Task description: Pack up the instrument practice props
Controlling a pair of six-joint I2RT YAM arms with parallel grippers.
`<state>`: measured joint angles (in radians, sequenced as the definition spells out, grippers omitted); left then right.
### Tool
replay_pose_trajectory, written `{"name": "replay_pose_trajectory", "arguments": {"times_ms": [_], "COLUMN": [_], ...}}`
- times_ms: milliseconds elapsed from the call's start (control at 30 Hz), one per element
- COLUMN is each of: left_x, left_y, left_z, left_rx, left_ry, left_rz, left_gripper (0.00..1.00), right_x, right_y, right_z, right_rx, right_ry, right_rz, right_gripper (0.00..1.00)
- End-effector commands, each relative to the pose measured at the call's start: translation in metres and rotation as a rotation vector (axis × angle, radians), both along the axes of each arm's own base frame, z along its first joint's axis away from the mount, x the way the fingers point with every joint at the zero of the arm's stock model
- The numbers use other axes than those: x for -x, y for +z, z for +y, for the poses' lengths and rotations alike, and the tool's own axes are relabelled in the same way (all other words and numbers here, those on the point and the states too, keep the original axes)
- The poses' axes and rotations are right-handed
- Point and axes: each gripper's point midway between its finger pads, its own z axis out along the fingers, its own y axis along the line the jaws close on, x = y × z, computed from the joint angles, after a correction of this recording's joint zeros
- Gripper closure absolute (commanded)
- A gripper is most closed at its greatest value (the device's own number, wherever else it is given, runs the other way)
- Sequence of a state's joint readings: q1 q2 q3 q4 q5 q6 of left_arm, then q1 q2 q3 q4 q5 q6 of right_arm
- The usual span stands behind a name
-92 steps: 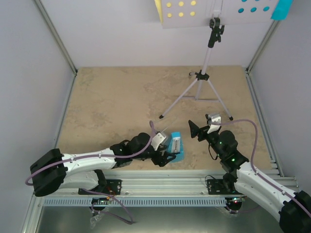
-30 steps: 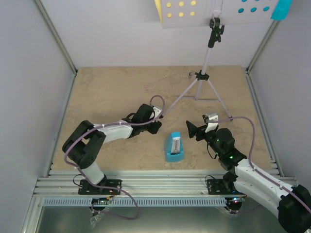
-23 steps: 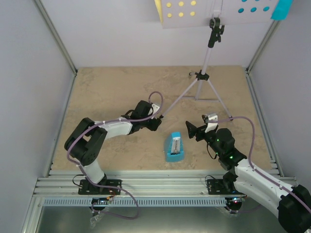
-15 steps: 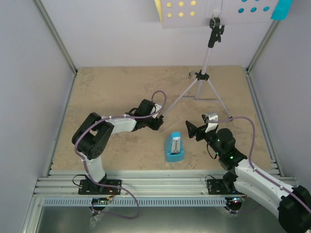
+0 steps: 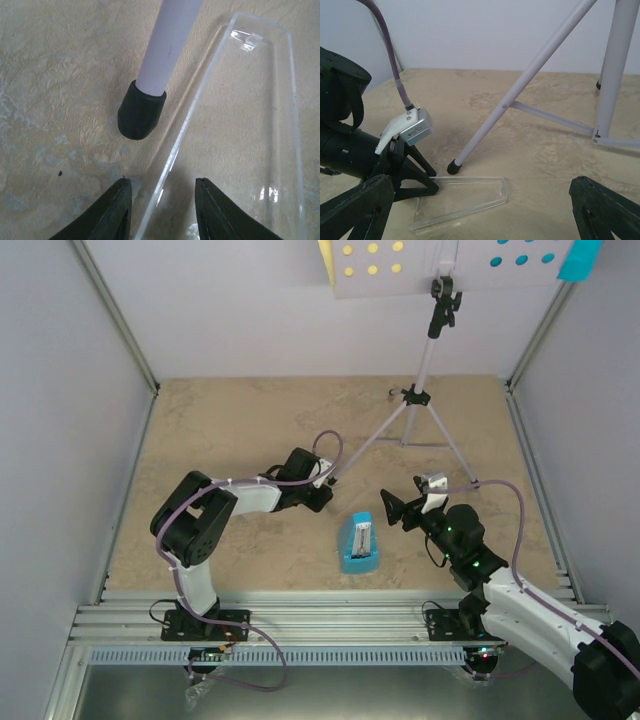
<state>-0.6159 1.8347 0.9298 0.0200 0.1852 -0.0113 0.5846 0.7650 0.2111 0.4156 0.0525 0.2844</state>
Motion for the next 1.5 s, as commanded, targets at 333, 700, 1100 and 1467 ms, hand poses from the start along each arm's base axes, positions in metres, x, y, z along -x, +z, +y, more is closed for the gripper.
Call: {"name": "replay_pose_trajectory", "arguments": {"times_ms": [333,700,1100,1467], "left_x": [0.003,0.021,0.024,0.059], "left_y": [-0.004,0.002,0.099,0.227], "left_z": [0.005,-0.009,-0.044,-0.028], "left_rx": [-0.013,-0.027,0.238,0.561], "left_ry": [0.002,-0.044,-0.033,0.000], "left_rz": [-0.010,-0.025,-0.088,-0.183], "left_gripper": [0.79,1.00,1.00,1.00], "right_x": [-0.003,-0.003,0.004,0.043], "right_y": [0.009,0.010,0.024,0.076], "right_z": [0.002,0.003,-0.015,-0.042], "right_rx": [-0.014,-0.013,-0.044,-0.173], "right_ry": [0.008,0.010,-0.056,-0.066], "right_rz": [-0.028,-0.030,-0.089,-0.325], "right_gripper": [0.02,0.02,0.02,0.02]}}
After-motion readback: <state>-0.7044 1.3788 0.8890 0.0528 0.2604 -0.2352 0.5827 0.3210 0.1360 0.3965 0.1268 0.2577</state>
